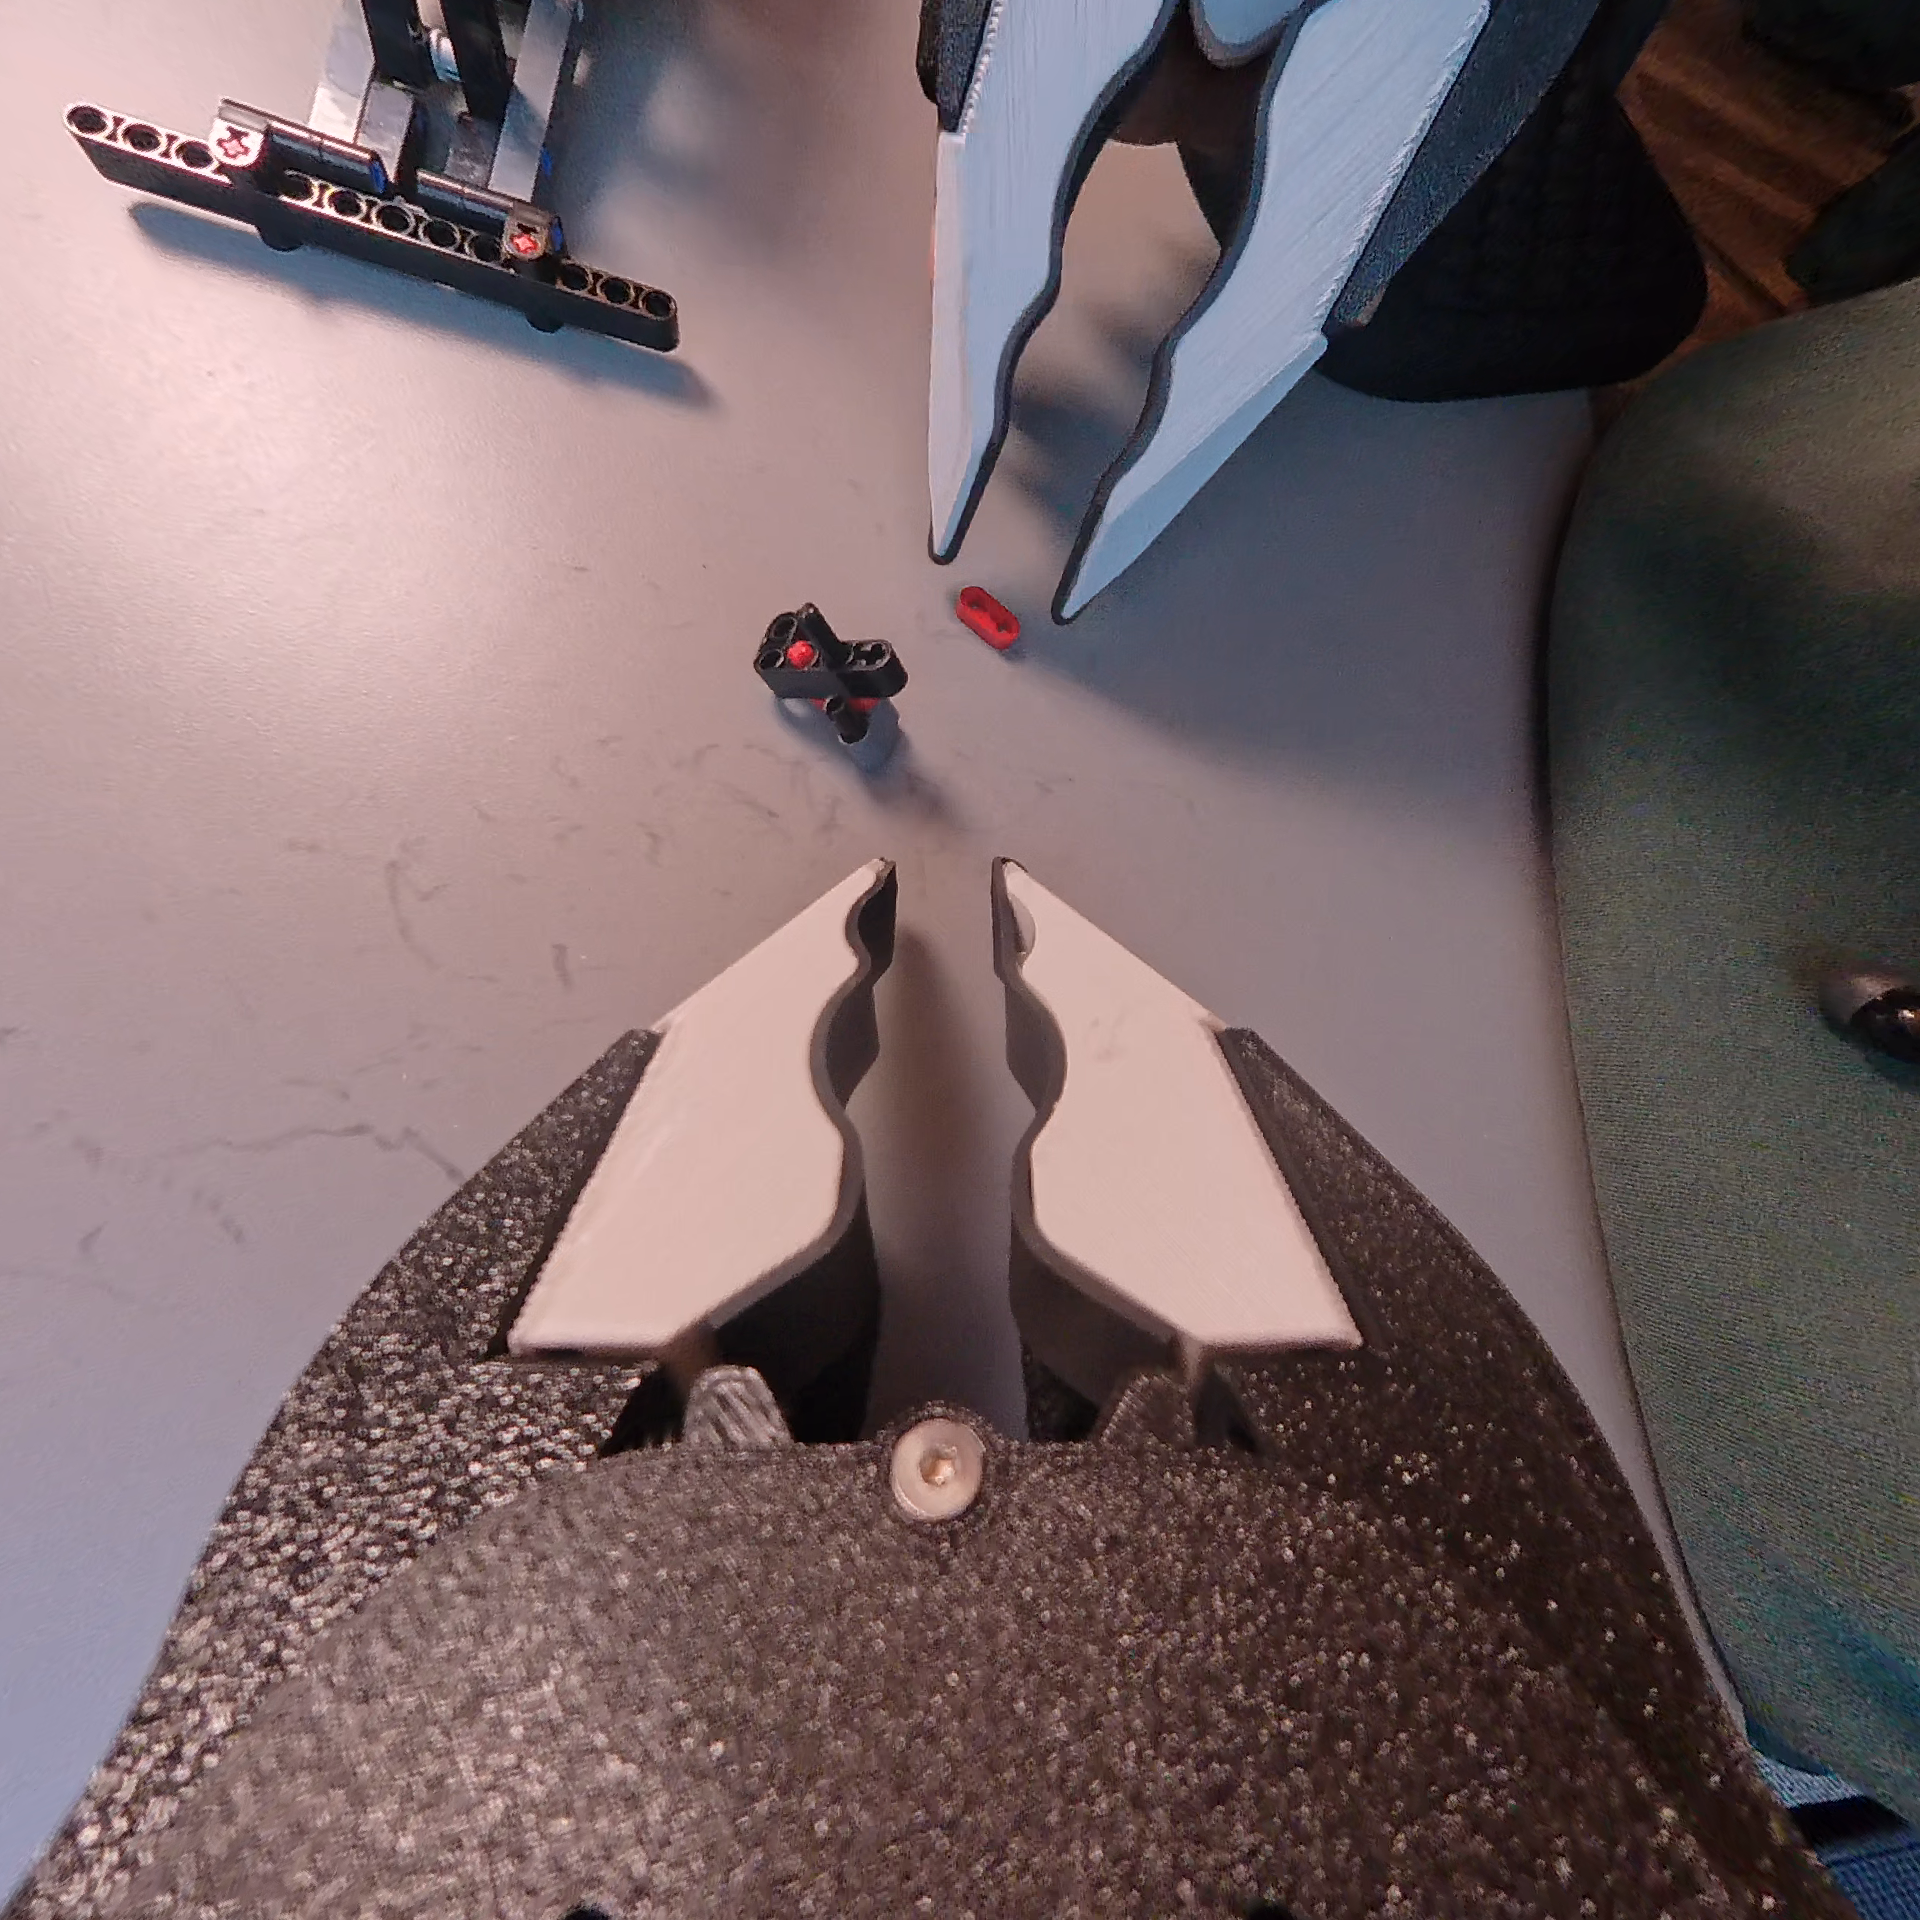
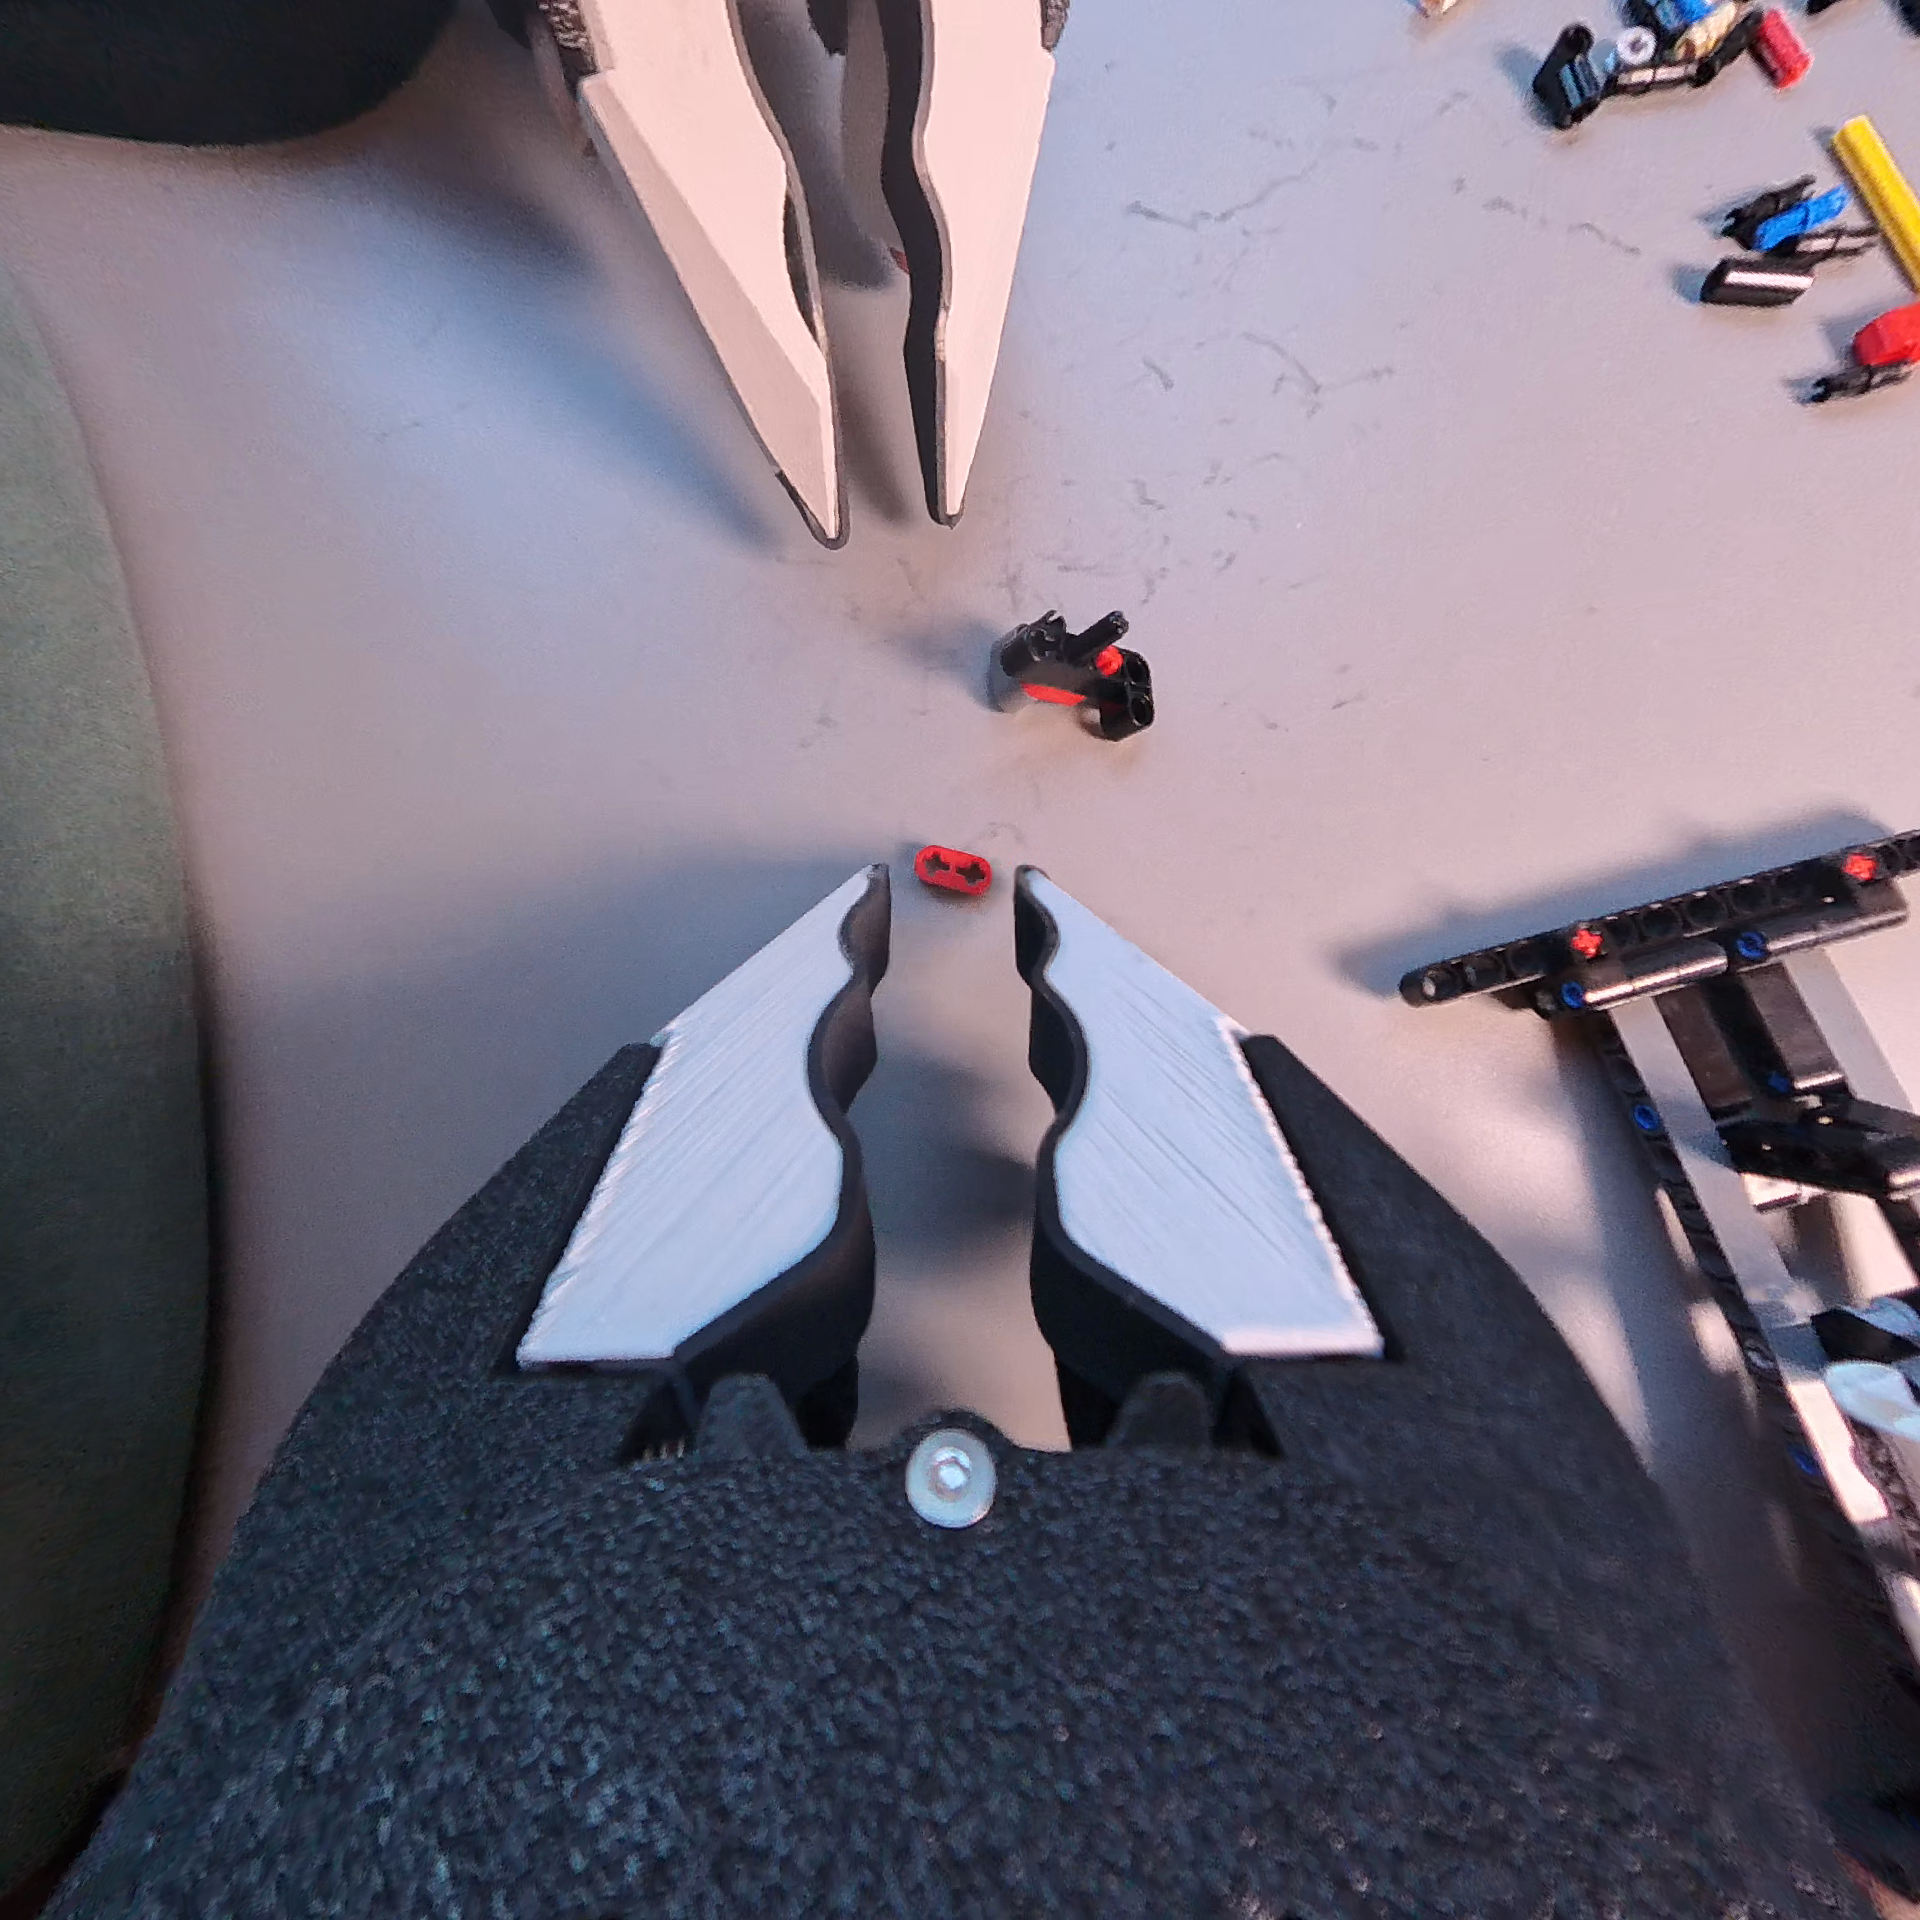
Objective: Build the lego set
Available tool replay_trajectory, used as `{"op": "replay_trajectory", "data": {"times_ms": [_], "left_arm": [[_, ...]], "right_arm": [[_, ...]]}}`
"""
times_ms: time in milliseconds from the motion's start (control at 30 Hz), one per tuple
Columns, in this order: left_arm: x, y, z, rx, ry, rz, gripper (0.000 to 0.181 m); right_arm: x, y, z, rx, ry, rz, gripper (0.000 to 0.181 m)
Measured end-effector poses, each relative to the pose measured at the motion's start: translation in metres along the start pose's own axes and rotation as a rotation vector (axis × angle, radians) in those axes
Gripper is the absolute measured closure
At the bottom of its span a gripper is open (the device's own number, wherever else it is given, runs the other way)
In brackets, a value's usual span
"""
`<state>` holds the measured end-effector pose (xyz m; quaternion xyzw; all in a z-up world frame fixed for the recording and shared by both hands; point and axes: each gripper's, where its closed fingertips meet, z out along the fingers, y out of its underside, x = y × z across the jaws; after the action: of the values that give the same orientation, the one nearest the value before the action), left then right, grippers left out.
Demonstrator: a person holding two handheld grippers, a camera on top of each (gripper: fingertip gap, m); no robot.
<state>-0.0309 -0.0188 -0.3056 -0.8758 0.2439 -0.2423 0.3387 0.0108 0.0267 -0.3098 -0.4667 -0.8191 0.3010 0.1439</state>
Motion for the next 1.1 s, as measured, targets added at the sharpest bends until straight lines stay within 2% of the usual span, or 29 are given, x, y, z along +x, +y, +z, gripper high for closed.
{"op": "replay_trajectory", "data": {"times_ms": [133,300,467,633,700,867,1100], "left_arm": [[-0.001,-0.001,-0.001,0.004,-0.009,0.002,0.163],[-0.002,-0.003,-0.003,0.016,-0.006,-0.007,0.163],[0.001,-0.003,-0.003,0.019,0.004,-0.005,0.162],[0.003,-0.004,-0.004,0.019,0.009,0.000,0.162],[0.004,-0.003,-0.003,0.016,0.007,0.005,0.162],[-0.001,-0.001,-0.002,0.004,-0.027,0.011,0.162],[-0.013,-0.011,-0.002,0.069,-0.075,-0.029,0.156]], "right_arm": [[-0.001,0.001,0.006,-0.034,0.019,0.059,0.150],[0.000,0.002,0.007,-0.061,0.153,0.102,0.153],[-0.001,0.003,0.007,-0.043,0.203,0.185,0.155],[0.000,0.002,0.007,-0.045,0.186,0.178,0.157],[0.000,-0.001,0.009,-0.027,0.172,0.166,0.166],[0.000,0.000,0.009,-0.005,0.133,0.109,0.167],[0.002,-0.024,-0.007,0.167,0.034,0.056,0.167]]}}
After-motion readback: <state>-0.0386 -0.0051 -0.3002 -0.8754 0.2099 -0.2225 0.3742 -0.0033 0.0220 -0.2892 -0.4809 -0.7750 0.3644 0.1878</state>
